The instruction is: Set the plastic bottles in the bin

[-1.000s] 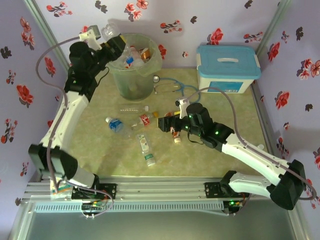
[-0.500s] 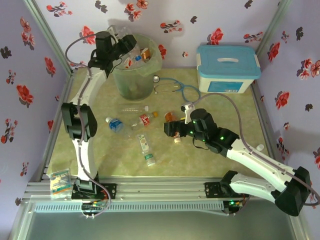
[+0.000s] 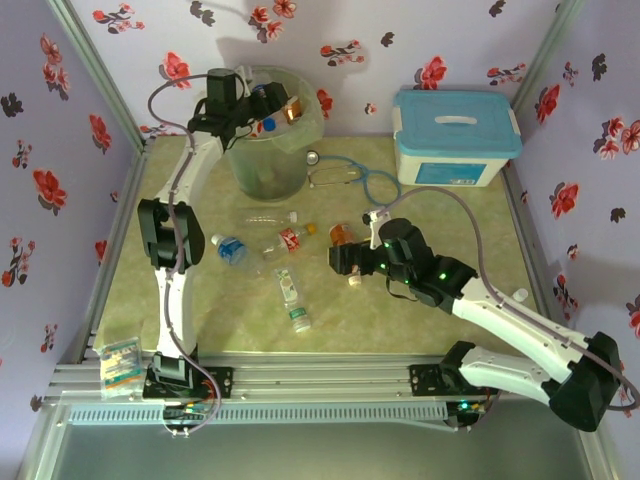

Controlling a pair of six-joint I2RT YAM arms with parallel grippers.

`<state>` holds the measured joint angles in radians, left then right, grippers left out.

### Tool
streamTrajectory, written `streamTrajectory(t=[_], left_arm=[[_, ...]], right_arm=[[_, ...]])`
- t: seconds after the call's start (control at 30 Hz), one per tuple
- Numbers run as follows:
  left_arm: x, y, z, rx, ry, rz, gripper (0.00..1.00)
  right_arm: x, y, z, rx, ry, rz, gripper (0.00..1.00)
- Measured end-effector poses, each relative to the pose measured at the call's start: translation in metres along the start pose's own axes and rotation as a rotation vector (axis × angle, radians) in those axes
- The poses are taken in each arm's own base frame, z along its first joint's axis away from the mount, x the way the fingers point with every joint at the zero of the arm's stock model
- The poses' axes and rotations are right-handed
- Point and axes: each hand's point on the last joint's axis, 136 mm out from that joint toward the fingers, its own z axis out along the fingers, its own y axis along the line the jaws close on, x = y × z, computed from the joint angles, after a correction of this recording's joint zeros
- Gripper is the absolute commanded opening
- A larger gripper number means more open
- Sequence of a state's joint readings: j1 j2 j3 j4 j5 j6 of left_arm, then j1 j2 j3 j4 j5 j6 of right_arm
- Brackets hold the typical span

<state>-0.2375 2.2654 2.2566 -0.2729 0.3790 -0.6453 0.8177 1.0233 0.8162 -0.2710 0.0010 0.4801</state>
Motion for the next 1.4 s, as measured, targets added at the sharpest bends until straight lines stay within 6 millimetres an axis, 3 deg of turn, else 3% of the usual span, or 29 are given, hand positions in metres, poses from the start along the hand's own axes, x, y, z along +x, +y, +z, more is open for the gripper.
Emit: streamTrajectory(t=[0.23, 0.43, 0.87, 1.1, 1.23, 1.3, 1.4], left_arm=[[0.002, -0.001, -0.003, -0.006, 0.02, 0.024, 0.98], [0.003, -0.004, -0.016, -0.024, 0.042, 0.027, 0.98], [-0.036, -0.041, -0.109, -0.136, -0.051, 0.209, 0.99], [-0.013, -0.03, -0.131, -0.183, 0.0, 0.229, 0.95], [0.012, -0.016, -0.139, -0.212, 0.047, 0.216, 0.93], [0.024, -0.011, -0.145, -0.221, 0.064, 0.21, 0.93], [0.032, -0.014, -0.163, -0.215, 0.052, 0.212, 0.93]], right_arm=[[0.009, -0.006, 0.011, 0.028, 0.042, -0.001, 0.97], [0.011, -0.008, 0.014, 0.044, 0.054, -0.008, 0.97], [0.011, -0.017, 0.012, 0.093, 0.052, -0.013, 0.95], [0.024, -0.043, 0.014, 0.23, 0.122, -0.038, 0.82], [0.044, -0.057, 0.024, 0.289, 0.206, -0.044, 0.77], [0.052, -0.063, 0.028, 0.313, 0.24, -0.047, 0.69], [0.062, -0.071, 0.035, 0.345, 0.283, -0.049, 0.65]])
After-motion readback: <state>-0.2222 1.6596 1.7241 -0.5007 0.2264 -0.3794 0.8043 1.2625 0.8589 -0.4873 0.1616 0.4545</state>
